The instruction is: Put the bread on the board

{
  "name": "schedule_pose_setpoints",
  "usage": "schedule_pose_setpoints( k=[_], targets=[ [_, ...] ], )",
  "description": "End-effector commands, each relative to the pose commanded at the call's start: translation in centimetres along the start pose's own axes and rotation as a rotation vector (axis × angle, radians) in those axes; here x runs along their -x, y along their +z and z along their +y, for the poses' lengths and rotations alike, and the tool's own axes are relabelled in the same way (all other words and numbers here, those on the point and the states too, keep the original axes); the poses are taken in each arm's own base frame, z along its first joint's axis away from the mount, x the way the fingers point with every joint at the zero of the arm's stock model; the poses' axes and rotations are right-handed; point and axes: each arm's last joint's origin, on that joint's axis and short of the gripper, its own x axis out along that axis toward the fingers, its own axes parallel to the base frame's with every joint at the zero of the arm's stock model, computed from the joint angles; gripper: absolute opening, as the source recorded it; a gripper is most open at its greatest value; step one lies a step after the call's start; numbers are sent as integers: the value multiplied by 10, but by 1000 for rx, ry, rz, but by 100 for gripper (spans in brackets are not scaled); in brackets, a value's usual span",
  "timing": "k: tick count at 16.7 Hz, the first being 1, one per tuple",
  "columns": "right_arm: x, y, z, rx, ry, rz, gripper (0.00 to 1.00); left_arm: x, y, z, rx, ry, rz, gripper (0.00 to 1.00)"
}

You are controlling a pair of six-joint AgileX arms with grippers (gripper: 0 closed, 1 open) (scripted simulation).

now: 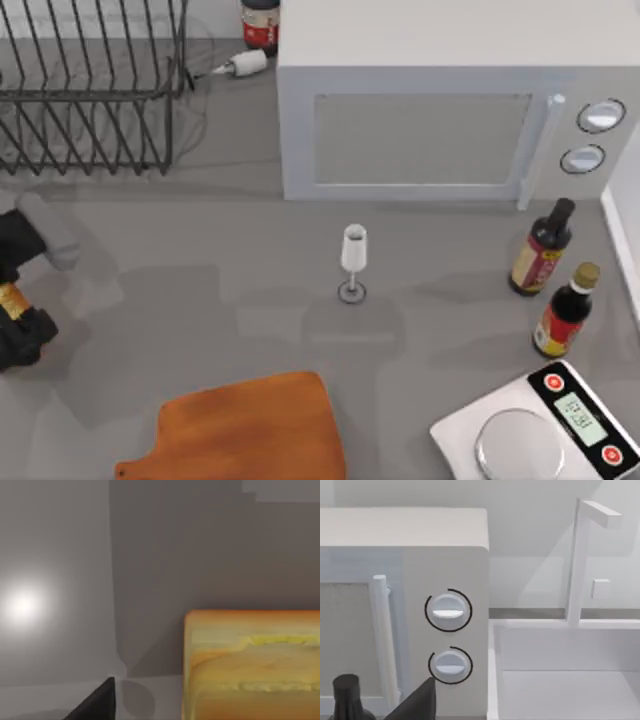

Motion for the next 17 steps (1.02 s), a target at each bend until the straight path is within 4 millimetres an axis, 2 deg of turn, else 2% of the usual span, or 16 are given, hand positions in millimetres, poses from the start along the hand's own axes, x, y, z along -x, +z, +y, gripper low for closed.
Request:
schedule_pose_setpoints(
  k=[2, 6, 17],
  targets=[
    [0, 0, 0, 0, 0, 0, 100, -10, -1, -1, 0, -6, 4, 100],
    [0, 0, 0, 0, 0, 0, 100, -11, -1, -1, 0, -7, 5, 100],
    [0, 0, 0, 0, 0, 0, 100, -11, -1, -1, 0, -7, 5, 17]
  ],
)
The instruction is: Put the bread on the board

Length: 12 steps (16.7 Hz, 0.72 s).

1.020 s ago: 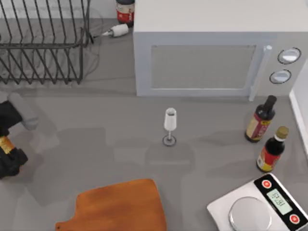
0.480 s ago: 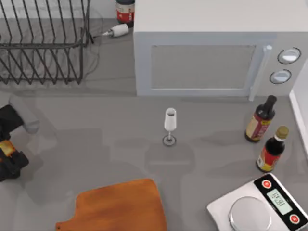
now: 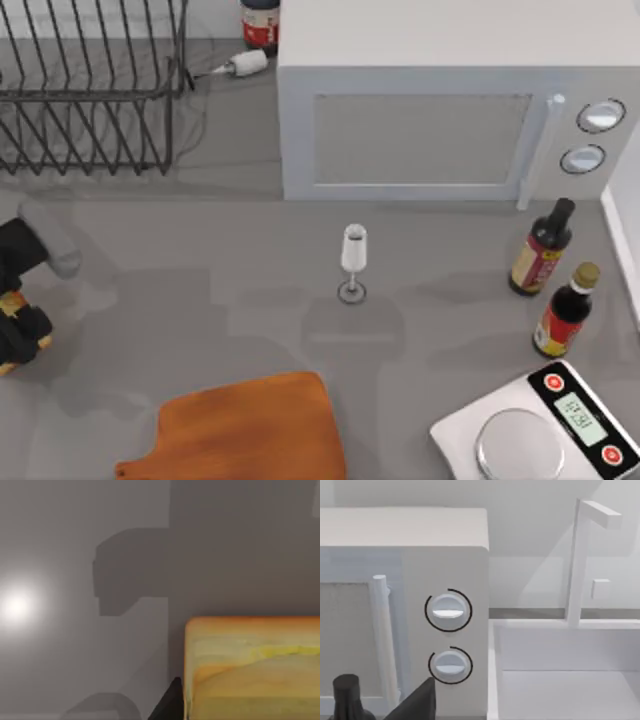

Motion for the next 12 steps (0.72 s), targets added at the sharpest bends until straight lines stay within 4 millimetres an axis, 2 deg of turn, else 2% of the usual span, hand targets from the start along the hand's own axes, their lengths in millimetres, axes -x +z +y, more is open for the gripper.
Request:
schedule_pose_setpoints(
  k=[2, 3, 10, 12],
  targets=[
    [0, 0, 0, 0, 0, 0, 100, 0, 0, 0, 0, 0, 0, 2],
    [0, 0, 0, 0, 0, 0, 100, 0, 0, 0, 0, 0, 0, 0],
    [0, 0, 0, 0, 0, 0, 100, 0, 0, 0, 0, 0, 0, 0],
    [0, 0, 0, 0, 0, 0, 100, 6, 1, -1, 3, 0, -9, 0]
  ],
)
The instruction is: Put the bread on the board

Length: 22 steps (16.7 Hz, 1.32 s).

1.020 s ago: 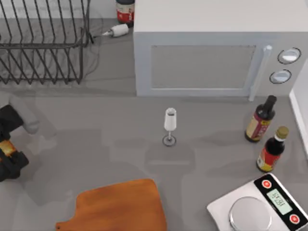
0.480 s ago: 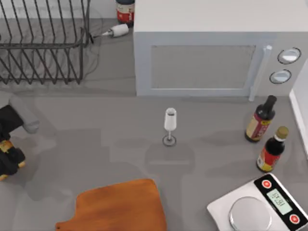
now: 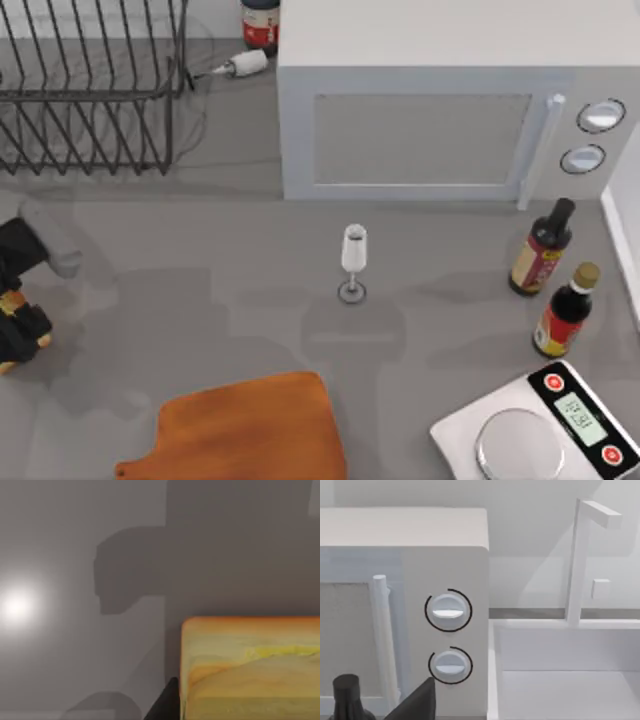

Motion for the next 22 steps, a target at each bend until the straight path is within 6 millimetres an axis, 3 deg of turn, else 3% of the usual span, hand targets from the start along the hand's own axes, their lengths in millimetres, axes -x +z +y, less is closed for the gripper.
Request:
schedule_pose_setpoints(
  k=[3, 9, 11, 18, 22],
  targets=[
    [0, 0, 0, 0, 0, 0, 100, 19, 3, 4, -3, 5, -4, 0],
    [0, 0, 0, 0, 0, 0, 100, 85, 2, 1, -3, -15, 10, 0],
    [0, 0, 0, 0, 0, 0, 100, 99, 1, 0, 0, -1, 1, 0],
    [0, 0, 0, 0, 0, 0, 100, 96, 1, 0, 23, -6, 6, 0],
    [0, 0, 0, 0, 0, 0, 100, 85, 4, -4, 185, -17, 27, 0]
  ],
)
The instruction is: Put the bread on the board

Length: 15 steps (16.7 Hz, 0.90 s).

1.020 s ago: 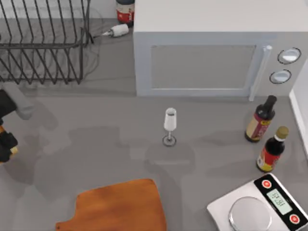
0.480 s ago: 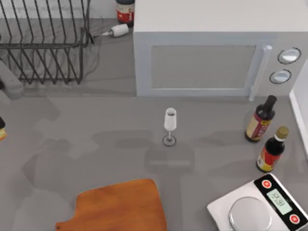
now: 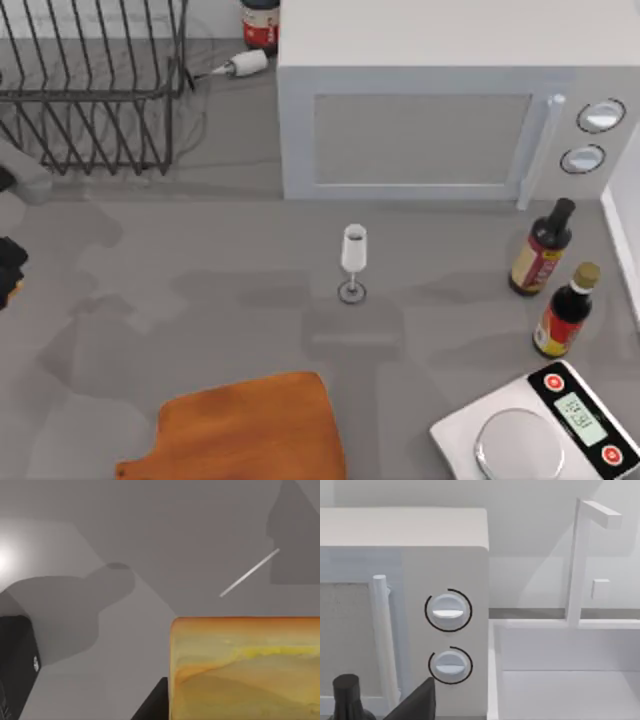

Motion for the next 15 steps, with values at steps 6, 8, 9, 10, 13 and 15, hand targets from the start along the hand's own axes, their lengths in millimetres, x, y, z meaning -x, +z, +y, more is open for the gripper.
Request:
schedule_pose_setpoints(
  k=[6, 8, 9, 10, 13, 15],
  targets=[
    [0, 0, 0, 0, 0, 0, 100, -24, 12, -21, 491, -5, 62, 0],
    [0, 0, 0, 0, 0, 0, 100, -32, 16, -33, 704, 3, 88, 0],
    [0, 0, 0, 0, 0, 0, 100, -36, 18, -40, 814, 10, 101, 0],
    [0, 0, 0, 0, 0, 0, 100, -40, 20, -48, 925, 20, 113, 0],
    [0, 0, 0, 0, 0, 0, 100, -49, 26, -73, 1250, 56, 144, 0],
    [0, 0, 0, 0, 0, 0, 100, -52, 30, -92, 1442, 85, 153, 0]
  ],
)
